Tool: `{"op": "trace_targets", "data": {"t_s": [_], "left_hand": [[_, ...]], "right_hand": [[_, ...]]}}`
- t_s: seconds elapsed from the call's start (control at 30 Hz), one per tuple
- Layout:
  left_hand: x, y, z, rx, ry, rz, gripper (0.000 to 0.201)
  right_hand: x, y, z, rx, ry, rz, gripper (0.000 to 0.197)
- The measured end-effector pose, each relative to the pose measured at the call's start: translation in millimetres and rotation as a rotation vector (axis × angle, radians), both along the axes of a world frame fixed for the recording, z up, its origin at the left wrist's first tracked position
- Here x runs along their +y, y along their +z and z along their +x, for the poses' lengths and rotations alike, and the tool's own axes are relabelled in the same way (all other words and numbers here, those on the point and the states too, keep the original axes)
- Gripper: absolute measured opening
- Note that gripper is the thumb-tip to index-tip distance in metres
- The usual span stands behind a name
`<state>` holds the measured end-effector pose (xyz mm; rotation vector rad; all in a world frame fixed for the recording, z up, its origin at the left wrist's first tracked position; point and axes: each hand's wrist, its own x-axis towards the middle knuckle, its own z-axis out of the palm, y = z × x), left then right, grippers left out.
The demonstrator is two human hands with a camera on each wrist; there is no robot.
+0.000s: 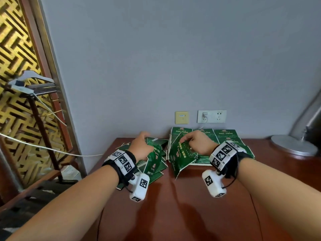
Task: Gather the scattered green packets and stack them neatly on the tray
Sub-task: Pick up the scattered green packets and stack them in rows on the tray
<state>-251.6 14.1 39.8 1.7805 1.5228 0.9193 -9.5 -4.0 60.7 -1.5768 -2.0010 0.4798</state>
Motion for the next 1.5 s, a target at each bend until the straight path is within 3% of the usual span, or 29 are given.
{"op": "trace_targets", "data": {"t_s": [0.07, 0.23, 0.37, 0.53, 0.6, 0.83, 1.0, 1.07, 1.3, 1.4, 1.5], "left_hand": [[-8, 2, 17, -0.038, -0.063, -0.043, 0.062], [-15, 2, 54, 0.067, -0.154, -0.051, 0.027], [-19, 6, 77, 0.121, -0.189, -0.096, 0.017], [-17, 1, 97, 0.189, -0.236, -0.186, 0.035], [-13, -3, 101, 0.288, -0.249, -0.115, 0.037], [1, -21, 109, 0.591, -0.296, 0.162, 0.01], [9, -35, 119, 0.75, -0.289, 0.274, 0.011], [11, -38, 121, 0.808, -0.293, 0.295, 0.012], [15, -42, 130, 0.814, -0.36, 0.253, 0.017], [15, -44, 132, 0.817, -0.365, 0.215, 0.008], [13, -49, 134, 0.841, -0.377, 0.179, 0.012]], "right_hand": [[-11, 4, 17, 0.003, 0.005, -0.005, 0.045], [-32, 14, 56, 0.023, -0.048, 0.067, 0.02], [-38, 18, 83, -0.014, -0.07, 0.062, 0.006], [-39, 13, 103, -0.113, -0.138, 0.049, 0.011], [-37, 9, 109, -0.096, -0.154, 0.01, 0.012], [-25, -12, 118, -0.142, -0.118, -0.119, 0.014], [-16, -31, 120, -0.176, -0.129, -0.158, 0.008], [-12, -35, 123, -0.166, -0.151, -0.156, 0.016], [-6, -24, 139, 0.062, -0.142, -0.238, 0.01], [-6, -32, 143, 0.009, -0.172, -0.263, 0.016], [-6, -47, 147, -0.116, -0.202, -0.245, 0.017]]}}
